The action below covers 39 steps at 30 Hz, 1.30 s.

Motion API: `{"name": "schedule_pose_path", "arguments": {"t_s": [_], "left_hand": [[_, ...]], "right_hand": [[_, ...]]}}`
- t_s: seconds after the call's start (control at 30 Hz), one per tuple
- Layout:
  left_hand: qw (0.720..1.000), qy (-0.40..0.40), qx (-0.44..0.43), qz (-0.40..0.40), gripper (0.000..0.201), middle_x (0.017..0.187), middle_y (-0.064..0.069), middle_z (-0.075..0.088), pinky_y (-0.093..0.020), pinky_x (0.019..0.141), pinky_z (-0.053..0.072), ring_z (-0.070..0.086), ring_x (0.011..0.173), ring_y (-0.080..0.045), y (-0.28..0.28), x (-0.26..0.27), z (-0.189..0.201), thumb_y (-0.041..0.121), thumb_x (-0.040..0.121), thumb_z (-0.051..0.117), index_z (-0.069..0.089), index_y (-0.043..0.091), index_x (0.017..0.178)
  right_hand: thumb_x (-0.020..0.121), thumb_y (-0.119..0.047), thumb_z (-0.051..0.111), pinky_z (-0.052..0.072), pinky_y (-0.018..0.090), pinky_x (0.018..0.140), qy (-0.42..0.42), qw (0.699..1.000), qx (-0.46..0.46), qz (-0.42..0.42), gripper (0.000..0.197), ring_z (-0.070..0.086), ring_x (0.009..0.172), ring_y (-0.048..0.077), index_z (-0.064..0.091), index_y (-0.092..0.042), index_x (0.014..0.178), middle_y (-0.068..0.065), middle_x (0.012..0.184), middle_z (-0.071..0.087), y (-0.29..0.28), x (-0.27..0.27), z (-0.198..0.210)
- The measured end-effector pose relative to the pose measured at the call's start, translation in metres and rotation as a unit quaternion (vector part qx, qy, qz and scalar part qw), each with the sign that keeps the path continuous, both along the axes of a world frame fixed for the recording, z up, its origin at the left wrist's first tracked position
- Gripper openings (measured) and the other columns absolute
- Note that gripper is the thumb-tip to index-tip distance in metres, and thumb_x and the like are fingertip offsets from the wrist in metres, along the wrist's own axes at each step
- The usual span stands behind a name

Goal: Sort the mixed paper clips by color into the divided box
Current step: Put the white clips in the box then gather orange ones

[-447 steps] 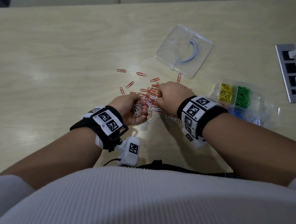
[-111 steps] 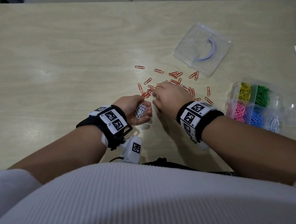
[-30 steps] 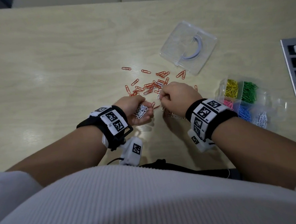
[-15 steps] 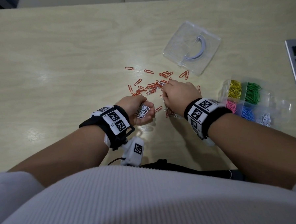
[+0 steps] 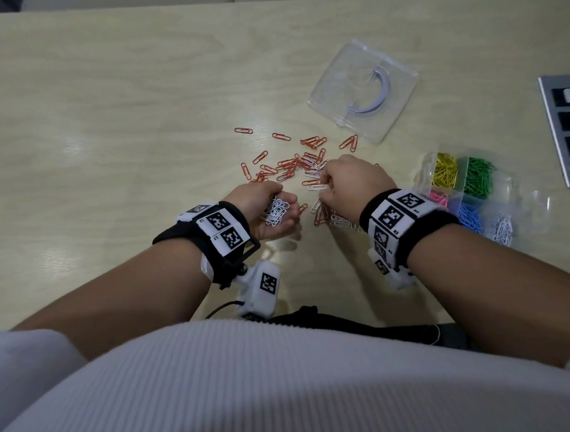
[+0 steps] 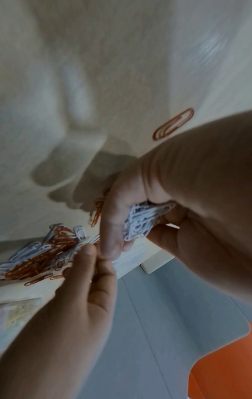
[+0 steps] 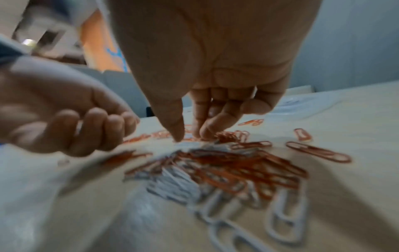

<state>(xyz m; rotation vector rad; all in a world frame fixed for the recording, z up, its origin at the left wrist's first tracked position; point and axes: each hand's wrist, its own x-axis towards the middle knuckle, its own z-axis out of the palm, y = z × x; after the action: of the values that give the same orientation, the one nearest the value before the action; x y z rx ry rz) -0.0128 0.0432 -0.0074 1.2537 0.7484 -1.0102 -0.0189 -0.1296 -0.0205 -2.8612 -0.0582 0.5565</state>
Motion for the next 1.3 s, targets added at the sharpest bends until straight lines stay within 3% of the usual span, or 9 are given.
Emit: {"name": "schedule_pose_path", "arguments": {"t_s": [0.5,0.57,0.67,0.77,0.87,0.93,1.0,1.2,1.3], "left_hand": [[1.000,-0.003,0.019,-0.015,0.043,0.066,-0.011,0.063,-0.024,0.052,0.055,0.061,0.050,-0.014,-0.002,0.001,0.002,0.026,0.102,0.035,0.062,0.007,0.075],[1.000,-0.006,0.019,-0.017,0.043,0.066,-0.012,0.064,-0.027,0.056,0.056,0.062,0.055,-0.016,-0.002,0.001,0.001,0.027,0.102,0.035,0.062,0.005,0.078],[0.999,-0.015,0.026,-0.022,0.032,0.076,-0.016,0.064,-0.036,0.064,0.057,0.064,0.063,-0.022,-0.004,0.001,-0.001,0.023,0.100,0.040,0.062,0.002,0.089],[0.999,-0.021,0.021,-0.028,0.023,0.079,-0.015,0.063,-0.036,0.061,0.059,0.065,0.065,-0.024,-0.005,0.000,0.000,0.018,0.096,0.047,0.062,0.001,0.096],[1.000,-0.001,0.000,-0.019,0.037,0.063,-0.011,0.062,-0.027,0.055,0.056,0.061,0.054,-0.017,-0.004,0.001,0.000,0.026,0.101,0.036,0.061,0.006,0.081],[1.000,0.004,0.002,-0.016,0.042,0.060,-0.009,0.061,-0.025,0.051,0.055,0.060,0.048,-0.015,-0.002,0.002,-0.002,0.027,0.102,0.032,0.060,0.008,0.077],[1.000,0.004,0.007,-0.019,0.043,0.059,-0.009,0.061,-0.024,0.052,0.055,0.059,0.048,-0.014,-0.001,0.001,-0.002,0.027,0.102,0.032,0.060,0.008,0.076],[0.999,-0.002,0.020,-0.032,0.042,0.065,-0.011,0.062,-0.028,0.063,0.056,0.061,0.056,-0.017,-0.003,0.002,-0.001,0.027,0.102,0.032,0.061,0.007,0.080],[0.999,-0.012,0.029,-0.036,0.039,0.069,-0.013,0.064,-0.031,0.067,0.056,0.063,0.061,-0.020,-0.003,0.002,-0.003,0.026,0.102,0.034,0.061,0.005,0.083]], "right_hand": [[0.091,-0.031,0.047,0.038,0.038,0.085,-0.036,0.985,-0.124,0.111,0.033,0.059,0.102,0.027,0.053,-0.012,0.117,0.007,0.115,0.057,0.013,-0.002,-0.004],[0.091,-0.031,0.047,0.037,0.037,0.085,-0.056,0.990,-0.076,0.105,0.027,0.058,0.097,0.026,0.056,-0.015,0.111,0.005,0.110,0.057,0.013,-0.004,0.000],[0.088,-0.032,0.052,0.037,0.032,0.080,-0.066,0.986,0.095,0.122,0.014,0.050,0.083,0.015,0.060,-0.022,0.093,-0.006,0.092,0.051,0.017,-0.007,0.012],[0.087,-0.027,0.056,0.040,0.029,0.079,-0.068,0.975,0.163,0.132,0.012,0.052,0.087,0.012,0.066,-0.023,0.092,-0.008,0.092,0.055,0.021,-0.009,0.017],[0.089,-0.027,0.051,0.041,0.033,0.083,-0.051,0.991,0.092,0.088,0.015,0.056,0.094,0.018,0.063,-0.025,0.097,-0.004,0.103,0.057,0.013,-0.005,0.014],[0.090,-0.029,0.049,0.039,0.034,0.086,-0.006,0.994,-0.001,0.111,0.017,0.057,0.101,0.019,0.060,-0.028,0.103,-0.004,0.110,0.056,0.006,-0.004,0.008],[0.090,-0.027,0.049,0.038,0.035,0.088,0.009,0.992,-0.034,0.124,0.016,0.056,0.104,0.018,0.059,-0.030,0.102,-0.005,0.112,0.057,0.002,-0.005,0.003],[0.088,-0.028,0.048,0.039,0.037,0.089,0.007,0.991,-0.058,0.119,0.016,0.058,0.100,0.021,0.058,-0.024,0.100,-0.002,0.109,0.059,0.005,-0.007,0.001],[0.087,-0.031,0.050,0.037,0.036,0.090,-0.018,0.993,0.007,0.119,0.004,0.052,0.090,0.015,0.051,-0.028,0.090,-0.006,0.097,0.053,0.009,-0.009,0.008]]}}
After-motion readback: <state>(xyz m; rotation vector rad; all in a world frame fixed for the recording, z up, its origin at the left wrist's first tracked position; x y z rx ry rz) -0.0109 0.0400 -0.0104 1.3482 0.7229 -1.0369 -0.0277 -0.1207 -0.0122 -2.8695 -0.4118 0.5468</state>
